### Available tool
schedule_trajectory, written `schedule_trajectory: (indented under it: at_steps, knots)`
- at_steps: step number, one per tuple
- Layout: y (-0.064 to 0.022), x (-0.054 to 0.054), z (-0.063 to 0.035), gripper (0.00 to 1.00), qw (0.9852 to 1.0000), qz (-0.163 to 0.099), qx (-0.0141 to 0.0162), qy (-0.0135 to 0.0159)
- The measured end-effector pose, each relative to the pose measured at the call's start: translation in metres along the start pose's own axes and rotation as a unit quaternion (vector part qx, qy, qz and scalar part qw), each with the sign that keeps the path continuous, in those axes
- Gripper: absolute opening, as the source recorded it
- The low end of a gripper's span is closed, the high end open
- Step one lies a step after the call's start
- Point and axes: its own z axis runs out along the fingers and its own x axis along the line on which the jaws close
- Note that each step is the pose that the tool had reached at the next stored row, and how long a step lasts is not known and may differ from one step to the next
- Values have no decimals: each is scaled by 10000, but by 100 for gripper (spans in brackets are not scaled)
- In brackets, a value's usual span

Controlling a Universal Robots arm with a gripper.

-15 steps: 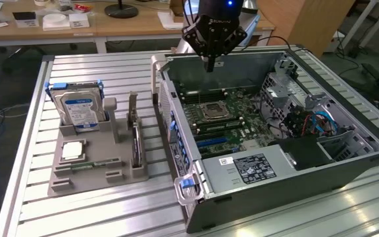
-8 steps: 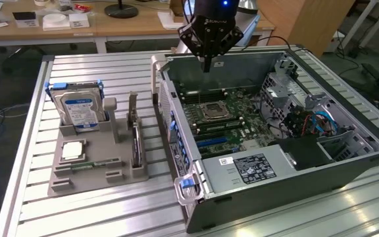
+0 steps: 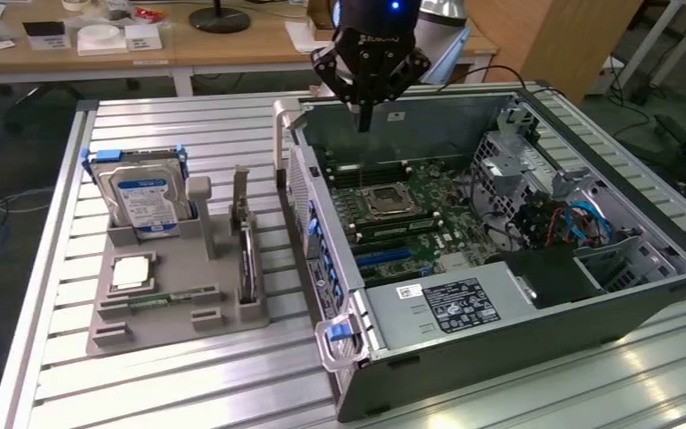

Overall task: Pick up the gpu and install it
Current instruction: 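Reach for the gpu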

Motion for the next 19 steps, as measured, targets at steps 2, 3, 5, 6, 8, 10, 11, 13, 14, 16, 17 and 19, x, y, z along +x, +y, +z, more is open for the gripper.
schedule_trajectory:
  at_steps: [2, 3, 5, 6, 8, 10, 11, 13, 14, 16, 17, 19]
  knots:
    - [-3, 46, 0, 11, 10000, 0, -1, 0]
    - [-5, 65, 0, 11, 10000, 0, 0, -1]
    - [-9, 113, 0, 11, 10000, -1, 0, 0]
    - [-11, 138, 0, 11, 10000, -1, 0, 0]
    - [-15, 197, -1, 11, 10000, 0, 0, 0]
    - [-20, 263, -1, 11, 10000, 1, 0, 0]
    - [-22, 295, -2, 11, 10000, 1, 0, 0]
    - [-27, 360, -2, 11, 10000, 4, 0, -1]
    - [-30, 397, -2, 11, 10000, 6, 0, -1]
    - [-36, 474, -3, 11, 10000, 8, 0, -1]
    - [-39, 512, -3, 11, 10000, 10, 0, -1]
    - [-44, 587, -4, 11, 10000, 14, 0, -1]
